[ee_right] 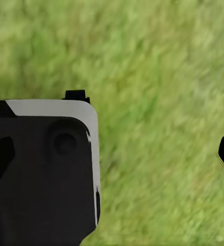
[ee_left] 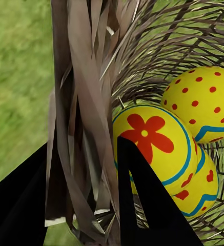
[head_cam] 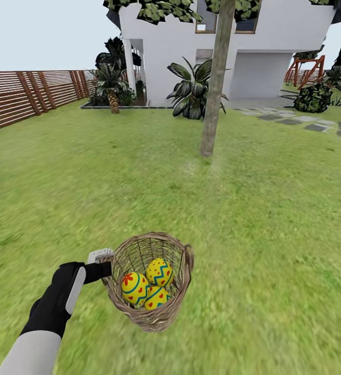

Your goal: Take the three Easter eggs out of the wicker basket on the lawn in the garden, then place them on the lawn next to a single tree (choose any tree) so that all three eggs are next to the same tree and none are left in the basket.

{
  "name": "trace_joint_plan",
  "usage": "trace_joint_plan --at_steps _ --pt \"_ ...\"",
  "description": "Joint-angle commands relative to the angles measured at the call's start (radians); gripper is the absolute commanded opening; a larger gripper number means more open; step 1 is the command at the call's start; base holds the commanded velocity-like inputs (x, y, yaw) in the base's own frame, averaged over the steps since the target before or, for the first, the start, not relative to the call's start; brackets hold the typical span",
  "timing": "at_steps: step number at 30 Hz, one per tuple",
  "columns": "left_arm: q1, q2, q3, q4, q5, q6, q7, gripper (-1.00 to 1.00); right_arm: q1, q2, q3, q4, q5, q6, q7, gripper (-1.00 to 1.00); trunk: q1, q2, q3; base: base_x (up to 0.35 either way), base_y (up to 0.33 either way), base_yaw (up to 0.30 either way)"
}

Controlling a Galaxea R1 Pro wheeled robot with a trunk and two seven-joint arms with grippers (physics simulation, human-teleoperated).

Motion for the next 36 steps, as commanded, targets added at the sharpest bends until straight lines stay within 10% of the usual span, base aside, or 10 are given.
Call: trace_joint_plan --at_steps 1,36 --pt "-0.001 0.0 0.001 -0.001 0.017 0.006 -0.001 -1.0 -0.001 0.0 0.006 0.002 -0.007 -0.005 -0.001 1.0 0.001 -0.002 -0.002 0.281 -0.15 0.0" --pt "-0.001 0.0 0.001 -0.001 0.018 0.005 -0.001 -1.0 -0.001 0.0 0.006 0.004 -0.004 -0.003 -0.001 1.0 0.001 -0.002 -0.006 0.291 -0.134 0.067"
